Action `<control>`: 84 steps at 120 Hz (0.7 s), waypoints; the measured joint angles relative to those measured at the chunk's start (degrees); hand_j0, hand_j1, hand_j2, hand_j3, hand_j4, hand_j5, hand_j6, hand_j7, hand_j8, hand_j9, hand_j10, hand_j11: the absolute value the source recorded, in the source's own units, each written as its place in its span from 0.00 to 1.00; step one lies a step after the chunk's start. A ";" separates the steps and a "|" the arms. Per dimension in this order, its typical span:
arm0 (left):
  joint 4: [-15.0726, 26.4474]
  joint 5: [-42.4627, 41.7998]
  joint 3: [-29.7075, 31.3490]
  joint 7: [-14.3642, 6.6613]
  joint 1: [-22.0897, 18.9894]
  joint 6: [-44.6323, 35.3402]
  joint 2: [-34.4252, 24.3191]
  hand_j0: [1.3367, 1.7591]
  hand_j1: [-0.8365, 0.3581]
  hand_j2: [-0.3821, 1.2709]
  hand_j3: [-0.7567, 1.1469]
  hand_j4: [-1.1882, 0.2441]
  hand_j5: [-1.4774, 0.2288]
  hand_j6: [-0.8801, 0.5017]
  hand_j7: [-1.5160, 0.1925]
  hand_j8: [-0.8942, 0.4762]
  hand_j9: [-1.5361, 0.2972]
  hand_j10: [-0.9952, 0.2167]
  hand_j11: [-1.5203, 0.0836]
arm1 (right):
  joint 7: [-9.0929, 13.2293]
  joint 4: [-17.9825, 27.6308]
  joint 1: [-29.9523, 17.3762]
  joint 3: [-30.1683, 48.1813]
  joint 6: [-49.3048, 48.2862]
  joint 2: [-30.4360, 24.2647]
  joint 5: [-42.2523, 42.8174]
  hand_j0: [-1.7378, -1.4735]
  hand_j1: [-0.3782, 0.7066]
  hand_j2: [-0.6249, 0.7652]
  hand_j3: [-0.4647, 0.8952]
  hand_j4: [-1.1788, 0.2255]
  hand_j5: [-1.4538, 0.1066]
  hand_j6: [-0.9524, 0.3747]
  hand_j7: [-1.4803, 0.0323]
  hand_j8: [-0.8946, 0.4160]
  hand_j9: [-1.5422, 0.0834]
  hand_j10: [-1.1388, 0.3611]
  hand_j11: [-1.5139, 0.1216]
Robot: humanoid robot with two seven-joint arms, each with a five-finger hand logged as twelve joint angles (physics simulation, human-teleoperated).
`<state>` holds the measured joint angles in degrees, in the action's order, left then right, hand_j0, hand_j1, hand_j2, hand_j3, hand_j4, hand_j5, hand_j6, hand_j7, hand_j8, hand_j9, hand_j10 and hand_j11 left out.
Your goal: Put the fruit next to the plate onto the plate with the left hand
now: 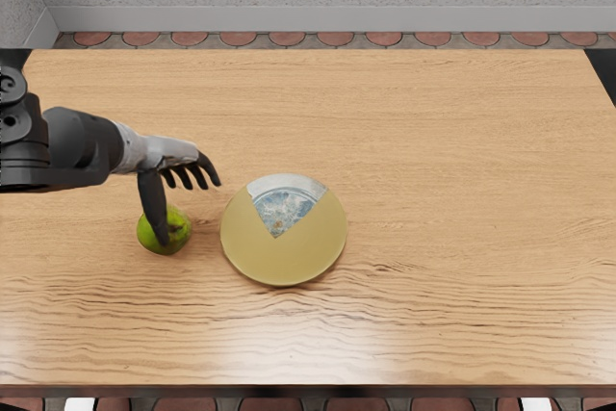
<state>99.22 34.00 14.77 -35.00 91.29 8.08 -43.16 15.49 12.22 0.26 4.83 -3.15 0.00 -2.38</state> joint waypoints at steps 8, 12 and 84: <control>-0.10 1.76 0.37 0.00 -0.38 -0.41 0.26 0.76 0.71 0.27 0.40 0.63 0.65 0.43 0.67 0.45 0.64 0.59 0.72 | -0.01 0.01 0.00 0.00 0.03 0.00 -0.02 0.30 0.06 0.45 0.34 0.82 0.91 0.70 0.95 0.66 0.93 0.74 0.90; -0.15 2.34 0.48 0.00 -0.49 -0.54 0.47 0.76 0.71 0.27 0.40 0.63 0.65 0.43 0.67 0.45 0.64 0.59 0.72 | -0.01 0.00 0.00 0.00 0.04 0.00 -0.02 0.30 0.06 0.45 0.34 0.82 0.91 0.70 0.95 0.66 0.93 0.74 0.90; -0.60 6.72 2.23 0.00 -3.05 -6.23 3.32 0.76 0.74 0.26 0.40 0.65 0.67 0.45 0.70 0.47 0.66 0.61 0.74 | -0.02 -0.01 0.00 0.00 0.07 0.00 -0.02 0.30 0.06 0.45 0.34 0.82 0.91 0.70 0.95 0.66 0.93 0.74 0.90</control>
<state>98.62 40.72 17.00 -35.00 88.24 1.85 -39.84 15.47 12.22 0.26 4.83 -3.08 0.00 -2.40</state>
